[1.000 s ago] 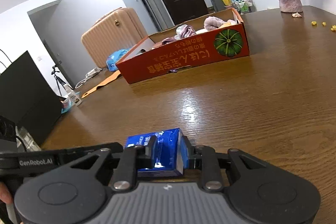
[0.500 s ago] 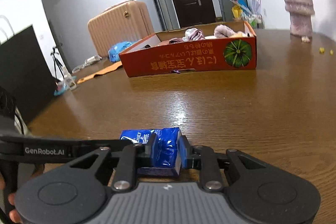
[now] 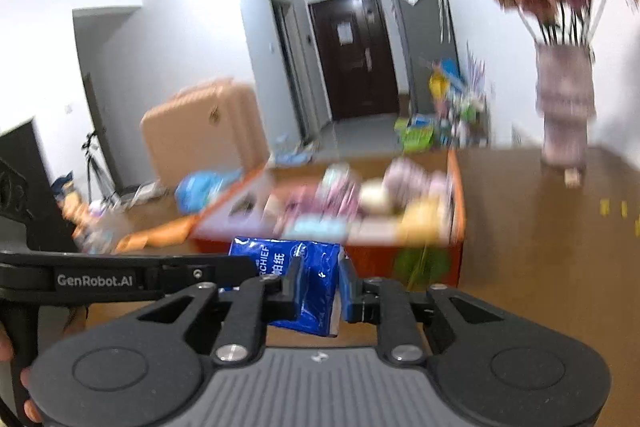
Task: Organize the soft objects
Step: 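Carry the blue packet into the box and open both grippers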
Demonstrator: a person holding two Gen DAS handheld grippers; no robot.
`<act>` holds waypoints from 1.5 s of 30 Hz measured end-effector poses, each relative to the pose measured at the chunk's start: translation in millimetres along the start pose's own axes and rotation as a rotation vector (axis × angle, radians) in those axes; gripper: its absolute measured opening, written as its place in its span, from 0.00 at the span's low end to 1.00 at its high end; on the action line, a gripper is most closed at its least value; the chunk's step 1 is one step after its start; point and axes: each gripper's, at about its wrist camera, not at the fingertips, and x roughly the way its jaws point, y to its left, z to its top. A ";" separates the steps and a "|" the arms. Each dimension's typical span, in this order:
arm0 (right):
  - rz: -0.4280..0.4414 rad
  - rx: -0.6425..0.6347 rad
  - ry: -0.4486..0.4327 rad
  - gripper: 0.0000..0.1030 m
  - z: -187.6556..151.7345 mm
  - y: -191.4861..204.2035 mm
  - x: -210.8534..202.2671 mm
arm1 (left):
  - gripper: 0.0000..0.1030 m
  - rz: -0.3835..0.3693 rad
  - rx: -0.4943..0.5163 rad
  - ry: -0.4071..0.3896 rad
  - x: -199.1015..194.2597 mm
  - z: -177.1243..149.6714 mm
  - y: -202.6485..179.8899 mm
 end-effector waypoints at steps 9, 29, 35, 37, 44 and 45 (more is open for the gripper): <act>-0.072 0.018 0.140 0.17 69.9 -57.8 142.3 | 0.17 0.029 -0.096 0.141 132.2 65.1 60.0; -0.084 -0.004 0.494 0.19 59.7 -72.6 243.1 | 0.19 0.142 0.041 0.422 208.4 54.3 82.2; -0.147 -0.013 0.452 0.36 78.4 -59.5 214.9 | 0.38 0.206 0.081 0.424 180.7 71.7 72.3; -0.138 -0.017 0.421 0.44 91.2 -51.3 192.9 | 0.41 0.231 0.103 0.381 156.9 79.6 64.9; -0.182 -0.067 0.319 0.53 126.0 -23.2 112.3 | 0.51 0.300 0.170 0.248 62.7 99.3 38.2; -0.184 -0.069 0.305 0.53 128.0 -18.2 103.0 | 0.59 0.305 0.173 0.230 51.7 99.9 35.1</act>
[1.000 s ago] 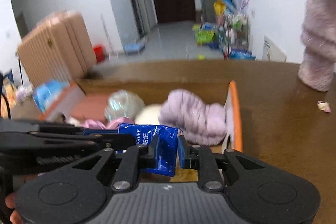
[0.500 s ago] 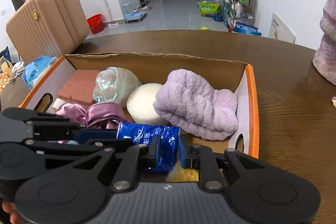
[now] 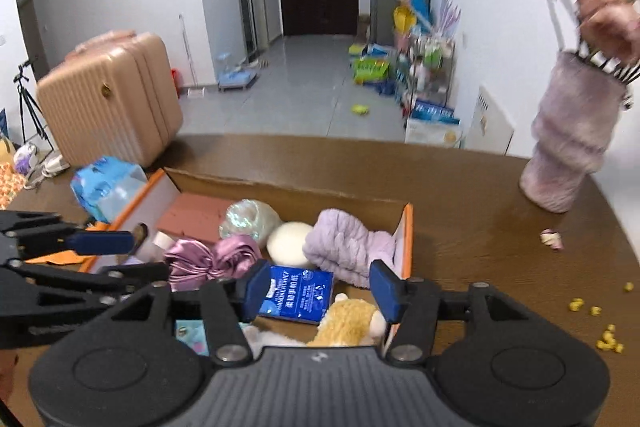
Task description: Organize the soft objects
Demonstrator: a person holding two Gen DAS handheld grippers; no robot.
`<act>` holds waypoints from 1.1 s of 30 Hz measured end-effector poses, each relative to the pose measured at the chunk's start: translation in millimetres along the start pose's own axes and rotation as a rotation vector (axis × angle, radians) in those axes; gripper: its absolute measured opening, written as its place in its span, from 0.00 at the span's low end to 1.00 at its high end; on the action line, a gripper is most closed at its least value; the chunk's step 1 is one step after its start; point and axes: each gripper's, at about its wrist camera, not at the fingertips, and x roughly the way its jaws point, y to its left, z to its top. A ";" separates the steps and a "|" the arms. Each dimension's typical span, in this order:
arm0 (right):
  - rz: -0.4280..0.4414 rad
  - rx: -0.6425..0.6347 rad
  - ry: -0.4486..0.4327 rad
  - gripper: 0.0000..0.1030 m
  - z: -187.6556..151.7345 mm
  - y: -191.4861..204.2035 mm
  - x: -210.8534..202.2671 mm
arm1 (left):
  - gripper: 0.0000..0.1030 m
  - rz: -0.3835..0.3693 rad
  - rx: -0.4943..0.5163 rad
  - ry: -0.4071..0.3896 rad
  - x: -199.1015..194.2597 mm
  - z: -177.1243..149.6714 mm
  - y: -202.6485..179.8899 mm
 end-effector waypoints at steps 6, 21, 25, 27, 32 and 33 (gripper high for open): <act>-0.034 -0.041 -0.178 0.74 -25.0 26.3 -60.0 | 0.92 0.110 -0.021 -0.192 -64.0 -28.0 3.5; -0.074 0.032 -0.525 0.96 -124.4 53.6 -98.2 | 1.00 0.203 -0.052 -0.485 -113.7 -116.7 6.6; -0.063 0.029 -0.537 0.97 -133.3 61.0 -108.7 | 1.00 0.217 -0.043 -0.500 -125.3 -129.2 5.8; -0.066 0.026 -0.545 0.97 -138.2 64.7 -113.3 | 1.00 0.216 -0.051 -0.509 -132.2 -134.7 5.4; -0.022 0.045 -0.560 0.99 -160.4 67.9 -129.2 | 1.00 0.204 -0.087 -0.516 -152.8 -158.1 4.9; -0.010 0.053 -0.561 0.99 -166.3 68.0 -132.5 | 1.00 0.192 -0.096 -0.509 -157.6 -164.9 4.2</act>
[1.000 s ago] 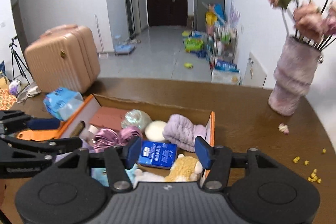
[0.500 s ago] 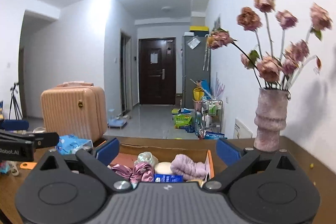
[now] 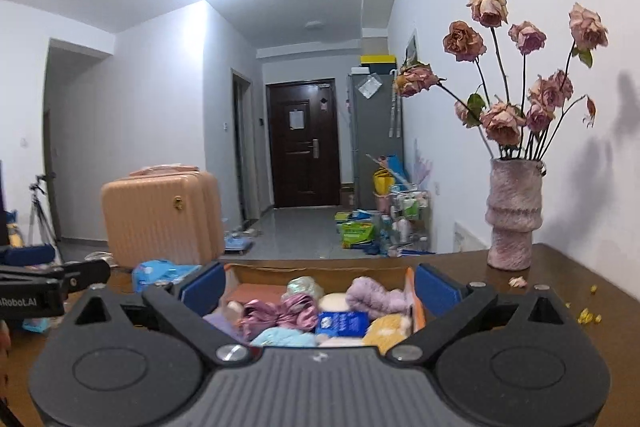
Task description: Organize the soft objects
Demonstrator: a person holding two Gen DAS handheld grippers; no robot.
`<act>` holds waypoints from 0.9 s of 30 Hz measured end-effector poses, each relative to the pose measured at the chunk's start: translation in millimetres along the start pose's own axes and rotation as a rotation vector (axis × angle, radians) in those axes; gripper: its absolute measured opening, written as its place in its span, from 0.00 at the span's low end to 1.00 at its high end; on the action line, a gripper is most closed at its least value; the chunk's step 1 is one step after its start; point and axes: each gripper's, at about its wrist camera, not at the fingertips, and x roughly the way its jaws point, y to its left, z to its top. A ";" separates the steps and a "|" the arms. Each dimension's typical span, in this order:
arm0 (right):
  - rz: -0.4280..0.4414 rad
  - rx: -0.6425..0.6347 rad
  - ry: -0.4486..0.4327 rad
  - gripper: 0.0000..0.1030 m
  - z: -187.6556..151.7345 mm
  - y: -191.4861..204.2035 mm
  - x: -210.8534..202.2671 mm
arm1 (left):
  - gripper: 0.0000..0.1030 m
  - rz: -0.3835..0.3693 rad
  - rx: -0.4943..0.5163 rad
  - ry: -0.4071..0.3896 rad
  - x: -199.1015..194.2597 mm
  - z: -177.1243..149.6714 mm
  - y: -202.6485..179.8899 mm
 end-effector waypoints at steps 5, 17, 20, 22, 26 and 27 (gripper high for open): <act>-0.034 -0.040 0.021 0.99 -20.2 10.4 -48.7 | 1.00 0.015 -0.002 -0.020 -50.6 -24.4 3.8; -0.006 -0.083 0.083 1.00 -102.7 57.2 -198.0 | 1.00 0.077 0.051 -0.064 -206.8 -102.0 11.7; -0.030 -0.020 0.074 1.00 -126.9 73.7 -233.4 | 1.00 0.106 0.073 -0.067 -240.2 -123.3 9.2; -0.005 0.021 0.088 1.00 -136.4 79.3 -245.4 | 1.00 0.091 0.071 -0.029 -254.5 -137.1 7.1; -0.008 0.026 0.067 1.00 -137.7 84.8 -254.1 | 1.00 0.047 0.088 -0.001 -264.8 -146.6 -2.2; -0.014 0.027 0.055 1.00 -137.9 83.4 -256.7 | 1.00 0.054 0.085 -0.007 -265.3 -146.1 -1.5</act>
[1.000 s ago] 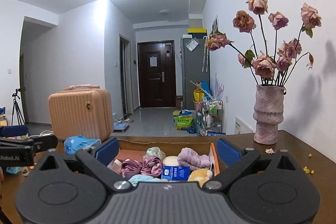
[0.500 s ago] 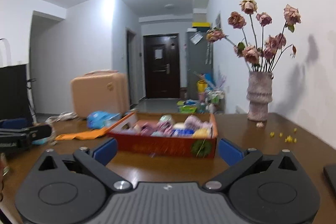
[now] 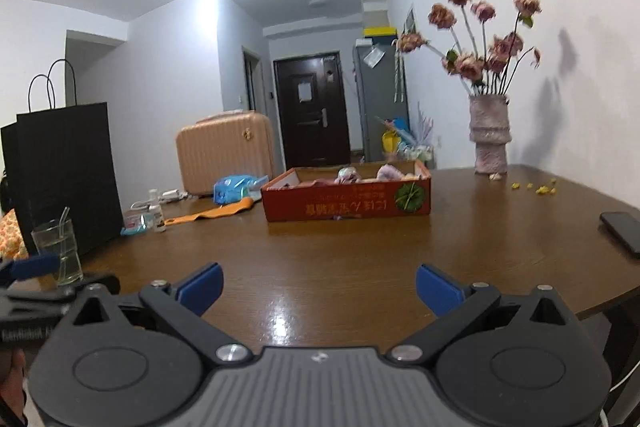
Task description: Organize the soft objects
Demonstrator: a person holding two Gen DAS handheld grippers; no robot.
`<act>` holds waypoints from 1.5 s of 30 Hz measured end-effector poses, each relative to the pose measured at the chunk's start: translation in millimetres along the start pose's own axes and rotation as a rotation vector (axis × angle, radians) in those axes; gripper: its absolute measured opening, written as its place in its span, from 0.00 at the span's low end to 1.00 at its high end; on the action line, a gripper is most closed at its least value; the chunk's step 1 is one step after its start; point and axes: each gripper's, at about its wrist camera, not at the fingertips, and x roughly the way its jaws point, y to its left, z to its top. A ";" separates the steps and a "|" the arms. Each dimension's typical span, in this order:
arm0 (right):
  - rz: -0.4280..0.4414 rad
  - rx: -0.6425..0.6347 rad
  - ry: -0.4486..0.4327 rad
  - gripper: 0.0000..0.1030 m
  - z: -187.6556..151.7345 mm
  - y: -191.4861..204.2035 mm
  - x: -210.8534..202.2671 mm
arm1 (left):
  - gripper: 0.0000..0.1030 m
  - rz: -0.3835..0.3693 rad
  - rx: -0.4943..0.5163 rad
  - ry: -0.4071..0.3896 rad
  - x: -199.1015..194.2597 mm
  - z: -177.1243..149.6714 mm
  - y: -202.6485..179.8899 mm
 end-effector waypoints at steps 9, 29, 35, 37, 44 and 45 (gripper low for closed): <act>0.002 0.033 0.029 1.00 -1.9 -8.3 5.3 | 1.00 -0.010 -0.026 -0.008 3.7 5.3 -0.5; 0.001 0.028 0.048 1.00 -2.4 -6.6 9.9 | 1.00 -0.026 -0.039 0.009 9.2 2.9 0.7; 0.000 0.031 0.056 1.00 -3.1 -7.4 11.3 | 1.00 -0.025 -0.040 0.008 9.4 2.2 1.4; 0.001 0.029 0.058 1.00 -3.3 -7.3 11.4 | 1.00 -0.027 -0.040 0.009 9.3 2.6 1.3; 0.003 0.030 0.054 1.00 -2.9 -7.2 10.3 | 1.00 -0.027 -0.036 0.007 8.2 2.5 0.4; 0.004 0.030 0.054 1.00 -3.1 -7.1 10.5 | 1.00 -0.026 -0.035 0.006 8.2 2.6 0.2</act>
